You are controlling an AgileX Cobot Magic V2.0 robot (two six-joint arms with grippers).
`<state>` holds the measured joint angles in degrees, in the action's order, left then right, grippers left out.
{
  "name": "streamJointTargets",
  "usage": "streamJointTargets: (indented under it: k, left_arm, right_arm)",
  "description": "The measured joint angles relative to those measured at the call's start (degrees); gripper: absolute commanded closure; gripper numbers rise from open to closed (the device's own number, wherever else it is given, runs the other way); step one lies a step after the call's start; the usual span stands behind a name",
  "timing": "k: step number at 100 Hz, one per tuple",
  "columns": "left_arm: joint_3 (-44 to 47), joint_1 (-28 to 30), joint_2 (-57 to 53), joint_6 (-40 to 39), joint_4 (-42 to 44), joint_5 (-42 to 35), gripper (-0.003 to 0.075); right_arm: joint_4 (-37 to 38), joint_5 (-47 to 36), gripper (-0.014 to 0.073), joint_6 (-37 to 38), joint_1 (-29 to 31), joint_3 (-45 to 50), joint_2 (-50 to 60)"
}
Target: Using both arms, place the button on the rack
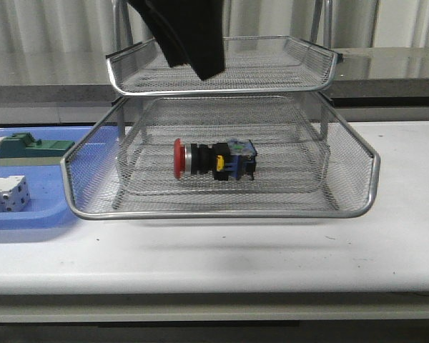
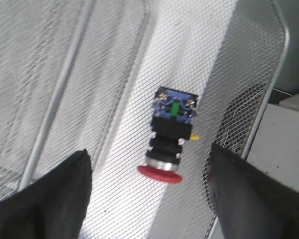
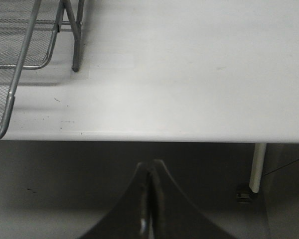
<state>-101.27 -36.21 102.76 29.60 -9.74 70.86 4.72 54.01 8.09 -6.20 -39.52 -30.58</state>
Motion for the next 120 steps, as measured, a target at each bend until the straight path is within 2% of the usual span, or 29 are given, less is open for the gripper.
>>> streamJointTargets:
  k: [32,57,81,120]
  left_arm:
    - [1.16,13.30,-8.61,-0.61,-1.88,0.76,0.0281]
    - [12.76,22.69,-19.82,-0.61,-3.80,-0.67,0.0281]
    - [31.30,29.08,-34.64,-0.61,-6.76,-13.41,0.0281]
    - [60.78,32.67,-62.41,-0.61,-12.48,-37.23,0.0281]
  right_arm:
    - [0.00,0.00,0.0662,0.00,0.00,0.00,0.00]
    - [0.00,0.00,0.0662,0.00,0.00,0.00,0.00]
    - [0.00,0.00,0.0662,0.00,0.00,0.00,0.00]
    - [0.00,0.00,0.0662,0.00,0.00,0.00,0.00]
